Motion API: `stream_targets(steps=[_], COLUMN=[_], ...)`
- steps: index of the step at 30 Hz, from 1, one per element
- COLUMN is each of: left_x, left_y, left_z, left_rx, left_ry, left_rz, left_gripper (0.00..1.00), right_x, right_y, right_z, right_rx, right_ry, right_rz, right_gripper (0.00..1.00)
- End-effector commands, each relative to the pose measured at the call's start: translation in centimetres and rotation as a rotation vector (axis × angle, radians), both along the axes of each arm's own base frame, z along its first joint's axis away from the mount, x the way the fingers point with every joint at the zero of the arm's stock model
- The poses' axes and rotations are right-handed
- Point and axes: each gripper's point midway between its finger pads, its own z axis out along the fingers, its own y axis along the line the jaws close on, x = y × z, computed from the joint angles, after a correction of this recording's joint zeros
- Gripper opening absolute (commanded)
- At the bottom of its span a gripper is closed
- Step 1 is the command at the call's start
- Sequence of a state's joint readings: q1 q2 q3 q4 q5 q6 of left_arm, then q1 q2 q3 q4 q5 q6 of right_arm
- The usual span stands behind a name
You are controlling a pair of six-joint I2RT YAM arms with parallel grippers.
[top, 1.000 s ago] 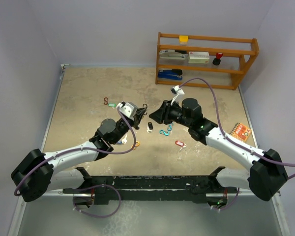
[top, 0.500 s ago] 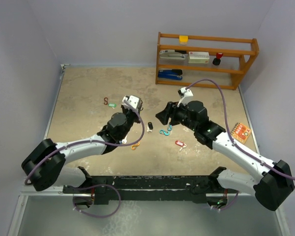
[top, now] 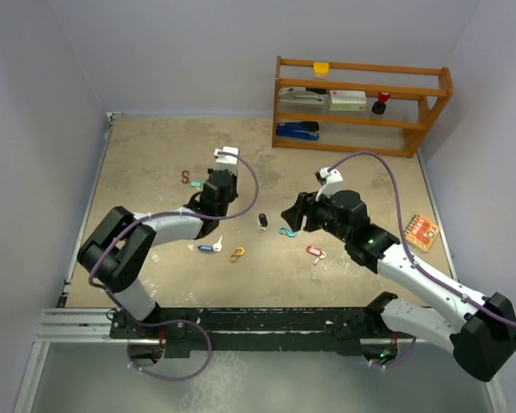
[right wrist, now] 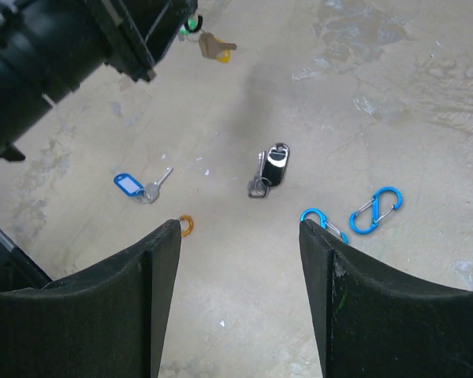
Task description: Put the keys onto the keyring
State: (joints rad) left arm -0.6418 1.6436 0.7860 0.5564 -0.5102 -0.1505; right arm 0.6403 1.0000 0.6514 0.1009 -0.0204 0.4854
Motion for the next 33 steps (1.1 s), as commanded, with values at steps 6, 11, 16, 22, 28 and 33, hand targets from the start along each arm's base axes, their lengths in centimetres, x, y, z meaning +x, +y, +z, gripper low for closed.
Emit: stream_targets(steps=[6, 11, 16, 22, 28, 33], left_x=[4.4, 6.3, 8.0, 8.9, 8.6, 6.4], left_y=[1.3, 2.3, 3.2, 3.9, 4.3, 4.0], left_z=[-0.9, -2.4, -3.6, -3.6, -0.3, 3.3], left_rx=[0.026, 0.05, 0.062, 0.049, 0.015, -0.11], left_ry=[0.046, 0.082, 0.123, 0.131, 0.087, 0.053], left_rz=[0.085, 0.123, 0.152, 0.173, 0.189, 0.164], left_gripper=[0.0, 0.0, 0.0, 0.42, 0.54, 0.55], right_x=[-0.5, -0.7, -0.8, -0.6, 0.0, 0.4], right_y=[-0.4, -0.4, -0.5, -0.5, -0.1, 1.4], right_z=[-0.4, -1.1, -1.4, -1.9, -3.3, -5.2], right_rx=[-0.016, -0.024, -0.031, -0.046, -0.085, -0.116], right_ry=[-0.033, -0.021, -0.014, -0.01, 0.027, 0.099], right_rz=[0.025, 0.029, 0.03, 0.029, 0.037, 0.09], right_gripper=[0.65, 0.65, 0.65, 0.65, 0.65, 0.62])
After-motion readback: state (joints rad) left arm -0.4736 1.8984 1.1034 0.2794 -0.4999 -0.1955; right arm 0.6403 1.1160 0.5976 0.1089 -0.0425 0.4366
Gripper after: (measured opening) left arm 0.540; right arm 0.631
